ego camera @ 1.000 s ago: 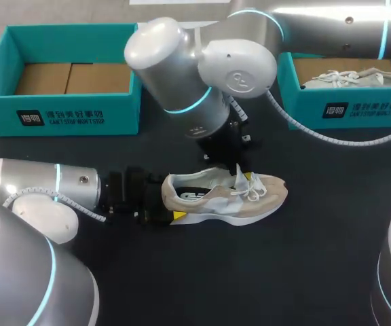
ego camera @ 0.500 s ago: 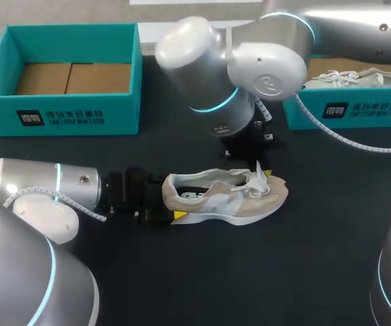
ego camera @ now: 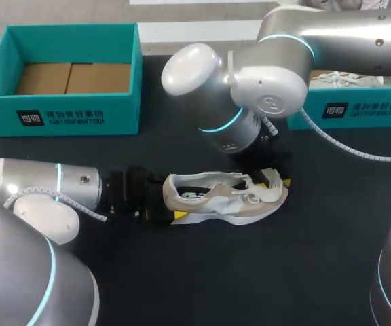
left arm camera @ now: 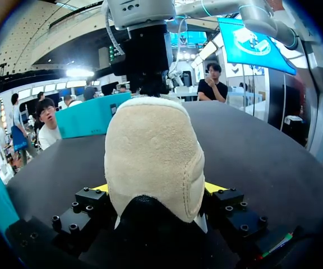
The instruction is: Take the shoe out of the shoebox, open the shoe tongue, remove and reinsert the insole, then place the shoe into the shoebox
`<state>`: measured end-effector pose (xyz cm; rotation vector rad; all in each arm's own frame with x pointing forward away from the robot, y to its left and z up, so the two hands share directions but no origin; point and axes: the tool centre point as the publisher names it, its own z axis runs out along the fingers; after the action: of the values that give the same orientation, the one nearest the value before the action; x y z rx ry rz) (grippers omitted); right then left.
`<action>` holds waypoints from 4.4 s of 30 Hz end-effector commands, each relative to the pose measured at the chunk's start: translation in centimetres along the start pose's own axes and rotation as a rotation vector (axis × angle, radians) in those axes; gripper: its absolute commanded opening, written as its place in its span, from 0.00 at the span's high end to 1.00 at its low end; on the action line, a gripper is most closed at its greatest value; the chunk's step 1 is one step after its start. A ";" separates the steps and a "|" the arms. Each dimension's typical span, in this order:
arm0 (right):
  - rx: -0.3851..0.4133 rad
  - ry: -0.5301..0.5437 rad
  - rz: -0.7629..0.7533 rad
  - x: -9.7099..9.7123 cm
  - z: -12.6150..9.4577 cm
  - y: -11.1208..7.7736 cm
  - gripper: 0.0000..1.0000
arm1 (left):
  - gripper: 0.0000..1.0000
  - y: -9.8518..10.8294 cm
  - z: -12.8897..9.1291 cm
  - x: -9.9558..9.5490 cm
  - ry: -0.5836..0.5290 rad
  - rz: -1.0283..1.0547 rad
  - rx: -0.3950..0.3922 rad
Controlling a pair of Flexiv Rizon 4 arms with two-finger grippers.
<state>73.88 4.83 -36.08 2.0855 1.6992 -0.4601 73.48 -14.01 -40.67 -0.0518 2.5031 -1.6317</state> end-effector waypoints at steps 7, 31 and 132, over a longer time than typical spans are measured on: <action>0.003 0.029 0.550 0.4 -0.8 0.4 0.00 | 1.00 0.1 -0.1 0.1 0.001 0.001 -0.004; -0.328 0.332 0.166 2.6 -16.8 2.9 0.04 | 1.00 0.1 -0.1 0.1 0.001 0.001 -0.004; -0.349 0.435 -1.471 12.8 -8.2 -1.3 1.00 | 1.00 0.1 -0.1 0.1 0.001 0.001 -0.004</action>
<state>74.54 19.14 -34.48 0.3896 3.0350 -0.0183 73.45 -13.90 -40.73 -0.0519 2.5022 -1.6317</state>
